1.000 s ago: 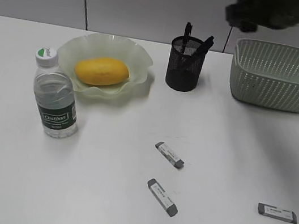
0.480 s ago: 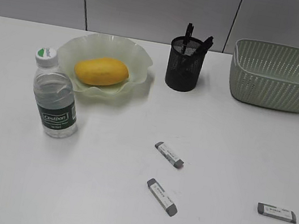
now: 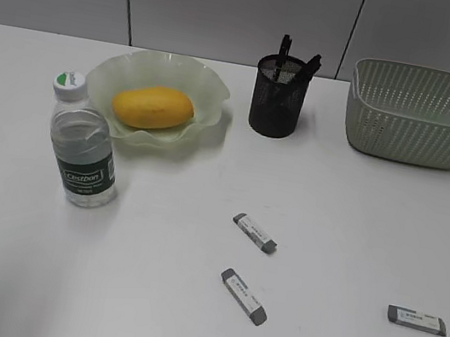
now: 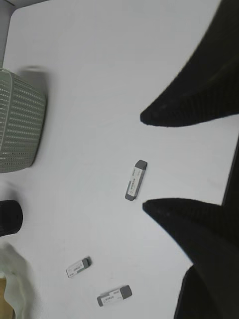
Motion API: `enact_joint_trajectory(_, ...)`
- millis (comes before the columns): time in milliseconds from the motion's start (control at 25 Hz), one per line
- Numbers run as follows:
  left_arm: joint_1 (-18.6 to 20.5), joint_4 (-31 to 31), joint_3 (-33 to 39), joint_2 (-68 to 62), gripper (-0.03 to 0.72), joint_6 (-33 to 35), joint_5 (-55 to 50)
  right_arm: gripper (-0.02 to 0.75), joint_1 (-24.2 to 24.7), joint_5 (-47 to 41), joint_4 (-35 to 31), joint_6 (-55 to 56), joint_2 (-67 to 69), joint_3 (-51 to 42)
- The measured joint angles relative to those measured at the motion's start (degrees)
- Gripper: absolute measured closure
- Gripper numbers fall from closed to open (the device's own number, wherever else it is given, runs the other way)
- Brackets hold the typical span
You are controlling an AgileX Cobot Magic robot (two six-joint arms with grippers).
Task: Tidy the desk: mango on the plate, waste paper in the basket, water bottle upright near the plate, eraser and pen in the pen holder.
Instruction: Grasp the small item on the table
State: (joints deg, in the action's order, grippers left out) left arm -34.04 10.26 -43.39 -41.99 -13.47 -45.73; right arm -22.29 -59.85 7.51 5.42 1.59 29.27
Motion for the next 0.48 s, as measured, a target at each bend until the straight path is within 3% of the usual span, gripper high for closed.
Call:
enact_joint_trajectory(160, -3.17, -9.33, -11.92, -19.56, 0.370, 9.41, 6.35, 0.356, 0.00, 0.05, -0.04, -0.05, 0.00, 0.00)
enact_joint_trajectory(360, -13.02, -10.26, -25.87, -41.47, 0.330, 12.22, 7.98, 0.357, 0.00, 0.05, -0.06, -0.05, -0.05, 0.00)
enact_joint_trajectory(480, -17.02, -10.26, -29.94, -53.02, 0.295, 20.44, 5.37, 0.358, 0.00, 0.10, -0.06, -0.06, -0.17, 0.00)
